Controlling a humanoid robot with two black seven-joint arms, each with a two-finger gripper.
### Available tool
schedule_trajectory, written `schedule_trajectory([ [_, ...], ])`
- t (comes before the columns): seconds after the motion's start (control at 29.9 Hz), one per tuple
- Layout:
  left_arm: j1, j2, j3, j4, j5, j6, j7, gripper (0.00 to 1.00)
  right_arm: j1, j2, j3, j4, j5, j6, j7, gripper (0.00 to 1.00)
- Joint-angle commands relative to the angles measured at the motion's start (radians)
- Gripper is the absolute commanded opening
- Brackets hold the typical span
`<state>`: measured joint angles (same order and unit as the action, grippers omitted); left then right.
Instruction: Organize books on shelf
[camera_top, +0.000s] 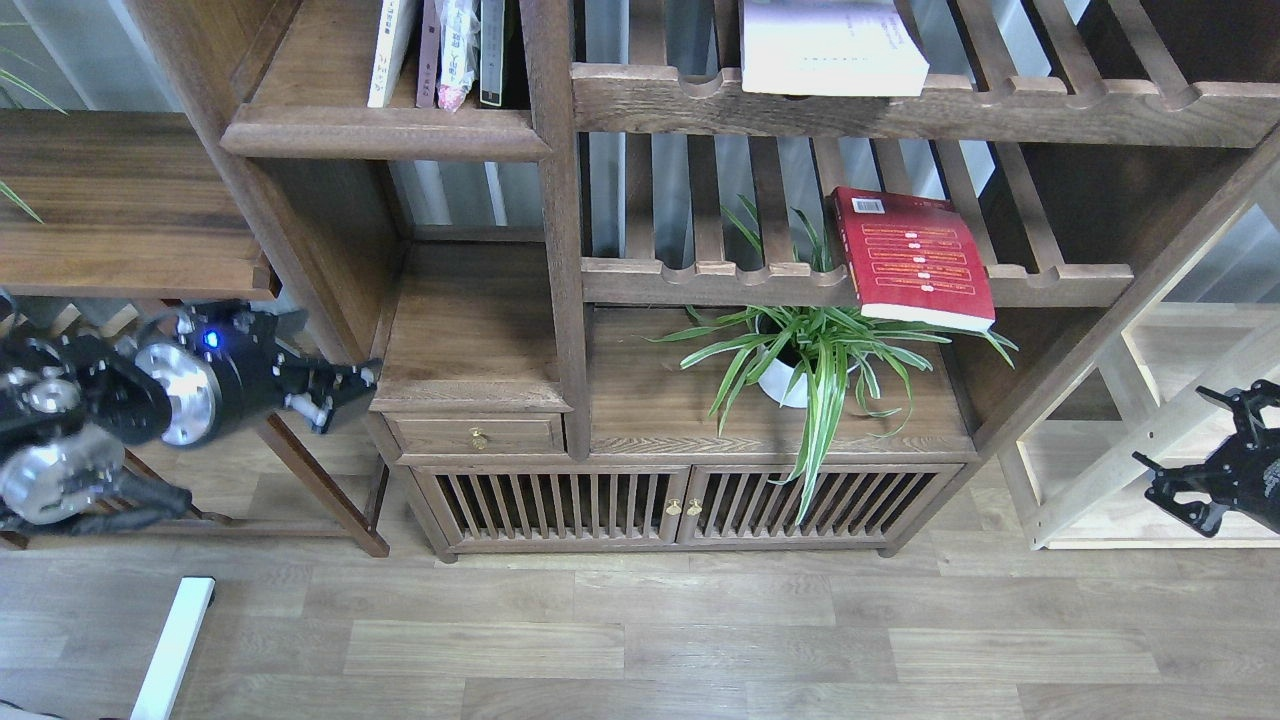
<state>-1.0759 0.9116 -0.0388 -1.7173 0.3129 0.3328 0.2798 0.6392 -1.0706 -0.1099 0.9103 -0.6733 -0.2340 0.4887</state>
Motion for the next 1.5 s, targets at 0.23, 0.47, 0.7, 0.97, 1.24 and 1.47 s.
schedule_trajectory([
  [0.23, 0.088, 0.001, -0.015, 0.011, 0.054, 0.017, -0.022, 0.83, 0.014, -0.081, 0.001, 0.223, -0.159, -0.255, 0.000, 0.90],
  [0.47, 0.087, -0.007, -0.021, 0.042, 0.057, 0.018, -0.022, 0.83, 0.075, -0.152, 0.001, 0.347, -0.305, -0.255, 0.000, 0.90],
  [0.7, 0.087, -0.022, -0.018, 0.073, 0.058, 0.017, -0.021, 0.83, 0.250, -0.184, -0.001, 0.384, -0.354, -0.255, 0.000, 0.90],
  [0.97, 0.080, -0.051, -0.012, 0.096, 0.058, 0.017, -0.021, 0.83, 0.408, -0.173, -0.002, 0.387, -0.379, -0.255, 0.000, 0.93],
  [1.24, 0.077, -0.077, -0.012, 0.111, 0.058, 0.017, -0.019, 0.83, 0.548, -0.083, -0.002, 0.387, -0.381, -0.255, 0.000, 0.93],
  [1.47, 0.074, -0.079, -0.016, 0.117, 0.058, 0.017, -0.019, 0.83, 0.622, -0.002, -0.040, 0.386, -0.384, -0.255, 0.000, 0.93],
])
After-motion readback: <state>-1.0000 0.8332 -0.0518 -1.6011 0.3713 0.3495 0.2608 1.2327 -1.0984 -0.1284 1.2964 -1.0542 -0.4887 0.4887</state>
